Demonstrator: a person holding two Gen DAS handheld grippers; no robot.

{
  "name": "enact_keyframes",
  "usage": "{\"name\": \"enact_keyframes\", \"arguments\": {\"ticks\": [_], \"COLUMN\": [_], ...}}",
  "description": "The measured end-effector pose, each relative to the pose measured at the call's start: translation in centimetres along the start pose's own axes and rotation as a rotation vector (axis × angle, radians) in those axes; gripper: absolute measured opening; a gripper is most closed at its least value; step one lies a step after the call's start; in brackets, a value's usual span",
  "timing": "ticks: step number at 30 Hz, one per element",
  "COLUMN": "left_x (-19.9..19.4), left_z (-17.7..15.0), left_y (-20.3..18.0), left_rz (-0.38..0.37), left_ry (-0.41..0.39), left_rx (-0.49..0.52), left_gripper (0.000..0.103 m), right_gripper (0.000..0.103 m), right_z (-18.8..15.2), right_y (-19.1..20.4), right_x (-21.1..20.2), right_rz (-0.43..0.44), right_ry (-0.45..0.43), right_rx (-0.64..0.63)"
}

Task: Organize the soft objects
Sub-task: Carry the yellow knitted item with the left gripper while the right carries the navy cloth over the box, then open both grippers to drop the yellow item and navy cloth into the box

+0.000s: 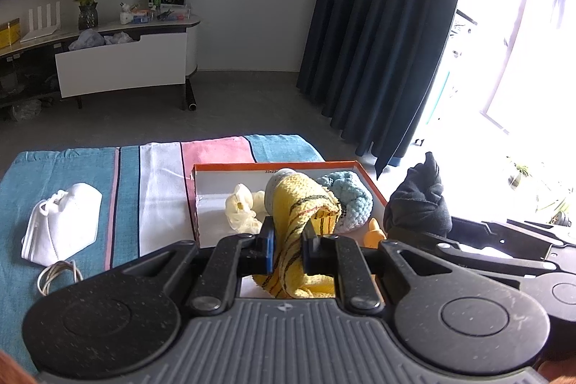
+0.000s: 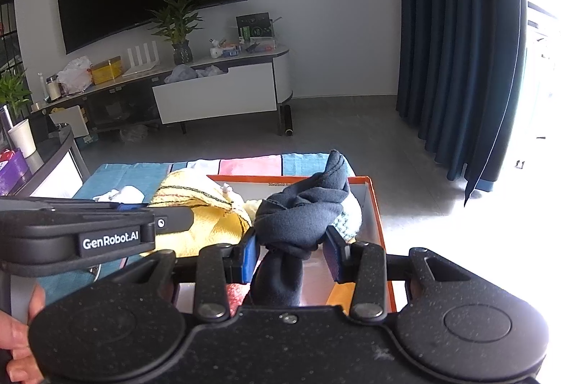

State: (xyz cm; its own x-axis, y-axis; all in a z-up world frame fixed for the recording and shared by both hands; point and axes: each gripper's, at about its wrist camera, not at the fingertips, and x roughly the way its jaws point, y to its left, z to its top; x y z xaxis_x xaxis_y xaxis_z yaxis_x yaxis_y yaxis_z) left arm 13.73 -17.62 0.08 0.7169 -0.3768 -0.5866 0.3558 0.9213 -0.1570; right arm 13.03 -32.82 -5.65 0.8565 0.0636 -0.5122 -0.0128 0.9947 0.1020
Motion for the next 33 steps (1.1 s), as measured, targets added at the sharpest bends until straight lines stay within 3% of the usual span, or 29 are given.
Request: {"name": "enact_keyframes", "arguments": {"ticks": [24, 26, 27, 31, 33], "left_x": [3.3, 3.8, 4.1, 4.9, 4.8], "left_z": [1.5, 1.6, 1.7, 1.8, 1.7], "left_y": [0.1, 0.1, 0.2, 0.4, 0.5], "left_rz": [-0.018, -0.033, -0.048, -0.092, -0.101], "left_ry": [0.029, 0.038, 0.046, 0.064, 0.061], "left_rx": [0.006, 0.003, 0.002, -0.028, -0.033], "left_gripper": [0.017, 0.021, 0.023, 0.048, 0.05], "right_gripper": [0.051, 0.055, 0.062, 0.062, 0.062], "right_z": [0.5, 0.5, 0.4, 0.3, 0.4], "right_y": [-0.7, -0.9, -1.0, -1.1, -1.3], "right_x": [3.5, 3.7, 3.8, 3.6, 3.4], "right_rz": [-0.031, -0.039, -0.041, -0.051, -0.055], "right_ry": [0.037, 0.036, 0.037, 0.029, 0.022], "right_rx": [0.008, 0.008, 0.011, 0.024, 0.025]}}
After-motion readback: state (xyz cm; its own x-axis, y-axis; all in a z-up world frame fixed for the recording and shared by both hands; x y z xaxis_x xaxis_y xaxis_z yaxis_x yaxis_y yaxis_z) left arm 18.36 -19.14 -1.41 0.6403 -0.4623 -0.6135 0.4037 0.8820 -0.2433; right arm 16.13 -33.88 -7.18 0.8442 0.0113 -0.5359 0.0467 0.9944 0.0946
